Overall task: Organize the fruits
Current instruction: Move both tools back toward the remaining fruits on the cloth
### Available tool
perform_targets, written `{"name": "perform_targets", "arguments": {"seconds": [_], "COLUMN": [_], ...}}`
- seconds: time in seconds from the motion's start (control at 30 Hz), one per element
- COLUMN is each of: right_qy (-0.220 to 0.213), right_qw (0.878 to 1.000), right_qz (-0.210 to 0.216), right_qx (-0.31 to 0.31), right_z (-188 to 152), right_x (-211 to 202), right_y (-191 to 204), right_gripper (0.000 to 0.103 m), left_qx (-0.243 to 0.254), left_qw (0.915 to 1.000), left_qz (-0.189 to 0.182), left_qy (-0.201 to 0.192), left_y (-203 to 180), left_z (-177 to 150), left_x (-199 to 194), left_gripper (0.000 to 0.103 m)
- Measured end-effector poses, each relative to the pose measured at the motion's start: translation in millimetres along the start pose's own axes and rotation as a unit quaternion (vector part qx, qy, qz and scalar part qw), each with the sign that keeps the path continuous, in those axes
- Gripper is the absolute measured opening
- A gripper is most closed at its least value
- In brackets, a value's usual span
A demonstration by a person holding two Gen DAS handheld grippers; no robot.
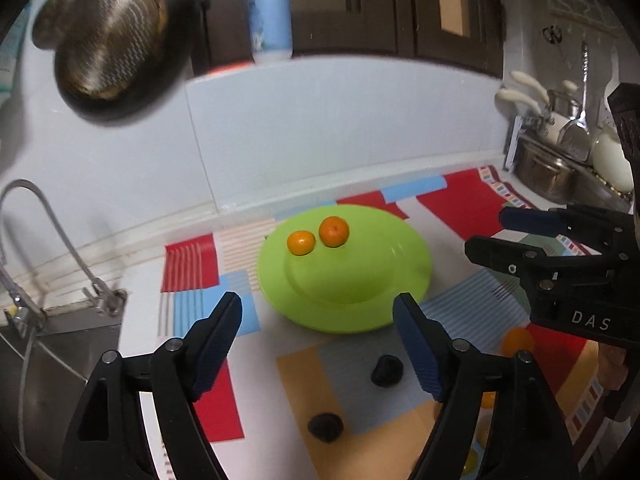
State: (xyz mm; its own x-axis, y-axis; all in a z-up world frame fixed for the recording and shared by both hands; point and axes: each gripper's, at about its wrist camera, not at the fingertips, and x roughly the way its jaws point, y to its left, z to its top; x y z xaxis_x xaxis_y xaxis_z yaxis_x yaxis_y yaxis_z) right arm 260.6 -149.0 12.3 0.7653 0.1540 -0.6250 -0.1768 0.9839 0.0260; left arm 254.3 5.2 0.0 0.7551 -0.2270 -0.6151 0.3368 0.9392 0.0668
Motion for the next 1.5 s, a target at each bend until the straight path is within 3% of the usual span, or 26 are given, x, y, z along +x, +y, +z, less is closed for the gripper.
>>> {"name": "perform_targets", "arguments": {"seconds": [0.23, 0.5, 0.8, 1.07, 1.5], "right_qy": [-0.028, -0.054, -0.034, -0.01, 0.029], "right_qw": [1.0, 0.998, 0.999, 0.999, 0.996], "right_qz": [-0.006, -0.022, -0.01, -0.011, -0.015], "right_qx": [0.005, 0.001, -0.004, -0.03, -0.081], "right_z": [-12.6, -34.3, -66.1, -92.4, -132.4], "right_x": [-46.8, -90.4, -113.0, -113.0, -86.5], "right_y": [10.3, 23.5, 39.5, 50.9, 58.6], "right_gripper": [0.062, 0.062, 0.062, 0.062, 0.062], "left_qx": [-0.005, 0.006, 0.038, 0.075, 0.13], "left_qw": [0.9995, 0.9989, 0.9975, 0.9953, 0.9899], "left_qz": [0.003, 0.0, -0.01, -0.022, -0.053], "left_qy": [-0.031, -0.046, -0.058, -0.057, -0.018], "left_y": [-6.9, -17.2, -29.4, -37.8, -54.3], "left_z": [-9.0, -35.5, -67.1, -91.4, -124.2], "left_x": [-50.8, -92.2, -115.4, -114.2, -78.9], "left_gripper": [0.088, 0.089, 0.089, 0.089, 0.084]}}
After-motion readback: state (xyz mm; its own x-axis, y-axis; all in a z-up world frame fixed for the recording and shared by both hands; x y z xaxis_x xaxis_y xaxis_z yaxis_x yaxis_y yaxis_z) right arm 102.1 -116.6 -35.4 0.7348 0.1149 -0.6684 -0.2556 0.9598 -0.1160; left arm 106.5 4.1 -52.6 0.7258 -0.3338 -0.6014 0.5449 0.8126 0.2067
